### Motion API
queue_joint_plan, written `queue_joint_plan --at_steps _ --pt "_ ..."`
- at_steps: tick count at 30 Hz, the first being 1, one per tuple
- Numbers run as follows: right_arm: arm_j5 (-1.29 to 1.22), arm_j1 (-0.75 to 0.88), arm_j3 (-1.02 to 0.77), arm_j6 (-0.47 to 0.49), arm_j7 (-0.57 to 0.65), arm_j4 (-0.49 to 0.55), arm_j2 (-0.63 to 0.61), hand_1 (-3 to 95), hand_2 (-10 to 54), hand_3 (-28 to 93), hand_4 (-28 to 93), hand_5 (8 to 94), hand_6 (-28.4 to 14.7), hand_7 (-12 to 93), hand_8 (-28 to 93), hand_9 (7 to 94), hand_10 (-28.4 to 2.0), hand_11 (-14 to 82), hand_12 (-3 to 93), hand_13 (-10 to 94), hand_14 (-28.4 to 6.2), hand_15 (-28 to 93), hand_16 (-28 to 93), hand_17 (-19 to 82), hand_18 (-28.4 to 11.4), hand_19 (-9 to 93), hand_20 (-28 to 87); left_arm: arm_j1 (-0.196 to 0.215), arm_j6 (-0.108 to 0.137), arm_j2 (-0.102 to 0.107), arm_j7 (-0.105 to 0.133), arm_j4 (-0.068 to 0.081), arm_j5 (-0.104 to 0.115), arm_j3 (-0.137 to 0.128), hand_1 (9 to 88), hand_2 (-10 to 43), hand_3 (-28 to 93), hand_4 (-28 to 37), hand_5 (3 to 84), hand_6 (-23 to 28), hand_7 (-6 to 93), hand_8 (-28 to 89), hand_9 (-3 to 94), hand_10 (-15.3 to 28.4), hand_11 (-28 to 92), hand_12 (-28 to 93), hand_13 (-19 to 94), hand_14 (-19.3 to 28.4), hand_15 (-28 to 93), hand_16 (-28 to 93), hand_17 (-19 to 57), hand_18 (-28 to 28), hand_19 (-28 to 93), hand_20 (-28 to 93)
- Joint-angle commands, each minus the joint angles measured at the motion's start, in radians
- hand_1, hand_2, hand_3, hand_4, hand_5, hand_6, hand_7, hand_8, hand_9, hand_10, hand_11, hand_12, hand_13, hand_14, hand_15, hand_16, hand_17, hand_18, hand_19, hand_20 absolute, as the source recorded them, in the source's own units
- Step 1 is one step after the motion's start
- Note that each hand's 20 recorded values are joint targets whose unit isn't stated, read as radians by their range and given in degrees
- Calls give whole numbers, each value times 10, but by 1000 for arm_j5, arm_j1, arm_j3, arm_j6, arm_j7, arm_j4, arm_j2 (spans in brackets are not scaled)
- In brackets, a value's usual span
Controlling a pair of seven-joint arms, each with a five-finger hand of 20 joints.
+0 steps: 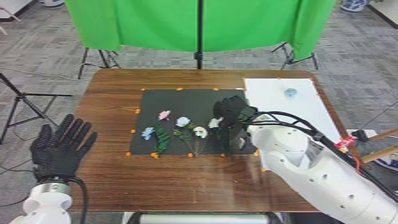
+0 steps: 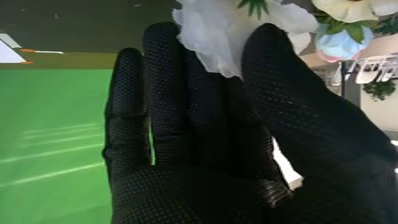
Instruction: Arrange flowers
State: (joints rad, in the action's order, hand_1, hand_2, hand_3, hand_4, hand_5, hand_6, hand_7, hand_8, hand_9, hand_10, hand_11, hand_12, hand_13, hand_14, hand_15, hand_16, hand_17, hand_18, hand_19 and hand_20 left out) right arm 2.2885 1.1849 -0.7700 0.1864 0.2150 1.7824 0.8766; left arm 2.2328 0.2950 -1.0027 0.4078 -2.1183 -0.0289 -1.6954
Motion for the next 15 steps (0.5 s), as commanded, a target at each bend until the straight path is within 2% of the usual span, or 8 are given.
queue_joint_plan --at_steps 1,4,9,15 --pt "-10 26 -27 12 -3 30 -2 470 -95 812 -283 519 0 245 -157 614 -119 187 189 559 -98 413 239 181 -191 547 238 19 -2 -5 -4 4 1 2 248 129 749 -283 451 76 150 -98 389 146 249 103 305 140 361 -64 -34 132 295 134" --pt "-13 33 -39 43 -1 46 -4 460 -95 813 -283 504 -4 232 -150 598 -124 184 189 546 -102 420 228 175 -193 545 235 14 -5 -5 -6 7 -1 4 249 128 747 -283 449 75 151 -98 390 147 249 103 308 141 368 -63 -33 132 294 133" --pt "-27 39 -65 76 -17 67 -7 423 -95 812 -283 494 -10 211 -139 582 -130 173 187 531 -109 422 215 165 -196 544 234 23 -5 -7 0 3 3 1 250 124 748 -283 449 75 151 -98 391 147 249 103 308 141 370 -64 -34 133 294 134" --pt "-39 43 -105 86 -14 86 -18 397 -95 810 -283 480 -15 197 -132 554 -141 156 186 509 -117 421 212 155 -202 539 240 24 -5 -11 3 2 3 3 253 123 746 -283 451 76 151 -98 389 146 247 103 308 140 370 -66 -33 133 294 134"
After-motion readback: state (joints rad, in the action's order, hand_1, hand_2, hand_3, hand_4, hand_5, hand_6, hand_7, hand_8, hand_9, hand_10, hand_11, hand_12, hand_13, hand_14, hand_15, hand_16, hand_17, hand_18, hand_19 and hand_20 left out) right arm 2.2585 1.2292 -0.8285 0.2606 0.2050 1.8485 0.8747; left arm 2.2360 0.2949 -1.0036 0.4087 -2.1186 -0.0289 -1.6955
